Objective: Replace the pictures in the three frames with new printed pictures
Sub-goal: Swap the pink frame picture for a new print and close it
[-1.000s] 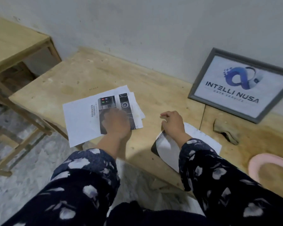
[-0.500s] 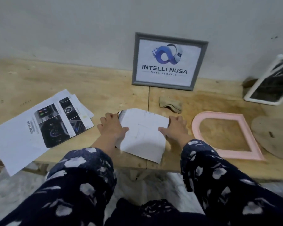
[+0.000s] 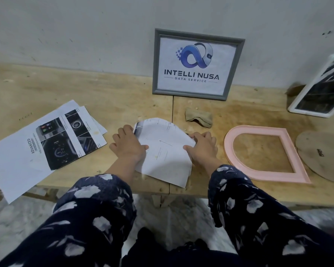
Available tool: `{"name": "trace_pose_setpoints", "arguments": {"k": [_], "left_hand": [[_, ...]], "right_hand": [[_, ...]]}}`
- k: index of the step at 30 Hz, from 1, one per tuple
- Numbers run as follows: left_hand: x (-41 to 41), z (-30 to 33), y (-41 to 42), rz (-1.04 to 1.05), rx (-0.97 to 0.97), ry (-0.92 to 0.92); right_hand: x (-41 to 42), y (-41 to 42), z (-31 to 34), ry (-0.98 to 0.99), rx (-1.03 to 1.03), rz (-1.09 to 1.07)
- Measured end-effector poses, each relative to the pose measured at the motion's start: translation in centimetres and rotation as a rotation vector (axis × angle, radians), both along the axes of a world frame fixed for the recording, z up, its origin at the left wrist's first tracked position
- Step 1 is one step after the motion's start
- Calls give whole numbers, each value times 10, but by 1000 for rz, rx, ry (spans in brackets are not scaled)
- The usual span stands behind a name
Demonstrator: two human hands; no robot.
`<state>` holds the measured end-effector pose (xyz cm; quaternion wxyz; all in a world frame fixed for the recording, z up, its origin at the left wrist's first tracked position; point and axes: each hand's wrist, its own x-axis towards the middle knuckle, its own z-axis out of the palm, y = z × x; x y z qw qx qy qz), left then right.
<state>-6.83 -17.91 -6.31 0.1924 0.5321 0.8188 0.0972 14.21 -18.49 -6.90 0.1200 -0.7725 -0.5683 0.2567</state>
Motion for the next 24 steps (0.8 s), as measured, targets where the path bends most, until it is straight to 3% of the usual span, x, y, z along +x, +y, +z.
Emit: {"name": "trace_pose_setpoints", "arguments": {"k": [6,10,14,24], "left_hand": [[-2,3,-6,-36,133,-53],[-8,15,1,6,304,-419],[15,34,18,149,361,-678],[142,41,10,81,280,-821]], "right_hand": [[-11,-1,-3,170,115,-93],[0,1,8,576,176,-287],[21,5,22,695,237,-374],[130,-12,26,555,352,-363]]}}
